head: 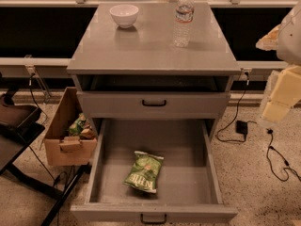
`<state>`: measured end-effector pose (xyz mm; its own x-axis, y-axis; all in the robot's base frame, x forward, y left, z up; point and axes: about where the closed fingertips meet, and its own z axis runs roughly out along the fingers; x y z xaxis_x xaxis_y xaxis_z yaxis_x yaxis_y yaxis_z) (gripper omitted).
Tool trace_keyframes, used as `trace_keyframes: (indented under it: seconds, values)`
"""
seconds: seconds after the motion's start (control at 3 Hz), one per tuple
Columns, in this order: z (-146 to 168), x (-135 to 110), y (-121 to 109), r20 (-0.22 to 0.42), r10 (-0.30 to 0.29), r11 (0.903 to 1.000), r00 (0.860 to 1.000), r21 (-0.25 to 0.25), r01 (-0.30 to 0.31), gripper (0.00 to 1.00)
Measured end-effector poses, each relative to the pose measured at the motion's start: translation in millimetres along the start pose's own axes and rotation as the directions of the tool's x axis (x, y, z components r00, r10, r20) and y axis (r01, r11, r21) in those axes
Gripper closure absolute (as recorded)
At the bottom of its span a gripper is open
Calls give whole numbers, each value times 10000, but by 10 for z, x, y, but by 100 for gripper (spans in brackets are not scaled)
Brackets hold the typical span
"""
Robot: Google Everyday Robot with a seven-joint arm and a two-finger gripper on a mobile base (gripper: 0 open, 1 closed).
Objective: Pick green jalapeno chip bag from middle drawer and place on counter
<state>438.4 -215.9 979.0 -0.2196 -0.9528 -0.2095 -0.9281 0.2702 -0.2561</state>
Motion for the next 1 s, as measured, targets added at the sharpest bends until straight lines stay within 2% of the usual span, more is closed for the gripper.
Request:
trace_keyframes:
  seconds: [0.33, 0.67, 1.0]
  values:
    - [12, -15, 11, -16, 7, 10000, 10000, 11, -7, 0]
    - [129, -152, 112, -170, 71, 9999, 9998, 89, -69, 0]
    - [618, -594, 266, 67, -111, 9997, 9999, -204, 113, 0]
